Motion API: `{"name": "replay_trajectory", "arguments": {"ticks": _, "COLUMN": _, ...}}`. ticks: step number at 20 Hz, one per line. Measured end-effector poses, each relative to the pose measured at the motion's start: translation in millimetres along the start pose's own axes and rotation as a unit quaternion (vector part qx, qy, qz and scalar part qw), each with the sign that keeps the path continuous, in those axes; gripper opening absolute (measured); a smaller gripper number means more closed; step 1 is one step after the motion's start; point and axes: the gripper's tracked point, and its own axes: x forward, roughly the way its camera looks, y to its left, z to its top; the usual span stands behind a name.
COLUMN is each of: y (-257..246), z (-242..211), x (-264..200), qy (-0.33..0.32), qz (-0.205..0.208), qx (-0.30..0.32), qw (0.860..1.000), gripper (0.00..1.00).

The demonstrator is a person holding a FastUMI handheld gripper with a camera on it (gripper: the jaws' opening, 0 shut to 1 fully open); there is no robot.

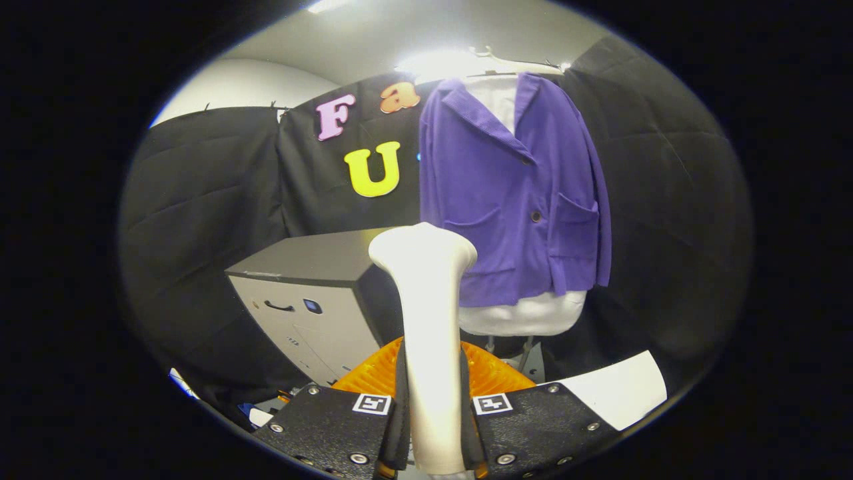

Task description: Iron the clothes twice with a garment steamer, once on the left side and once on the right side.

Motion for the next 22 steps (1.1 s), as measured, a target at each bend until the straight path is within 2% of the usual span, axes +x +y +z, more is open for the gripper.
{"name": "replay_trajectory", "arguments": {"ticks": 5, "y": 67, "z": 26, "x": -15, "qy": -0.025, "qz": -0.003, "qx": -0.028, "qw": 0.999, "gripper": 0.3}}
{"name": "replay_trajectory", "arguments": {"ticks": 11, "y": 125, "z": 66, "x": -14, "qy": -0.072, "qz": -0.035, "qx": -0.035, "qw": 0.996, "gripper": 0.3}}
{"name": "replay_trajectory", "arguments": {"ticks": 16, "y": 146, "z": 104, "x": -9, "qy": -0.126, "qz": -0.07, "qx": -0.024, "qw": 0.989, "gripper": 0.3}}
{"name": "replay_trajectory", "arguments": {"ticks": 22, "y": 153, "z": 123, "x": 11, "qy": -0.151, "qz": -0.1, "qx": -0.022, "qw": 0.983, "gripper": 0.3}}
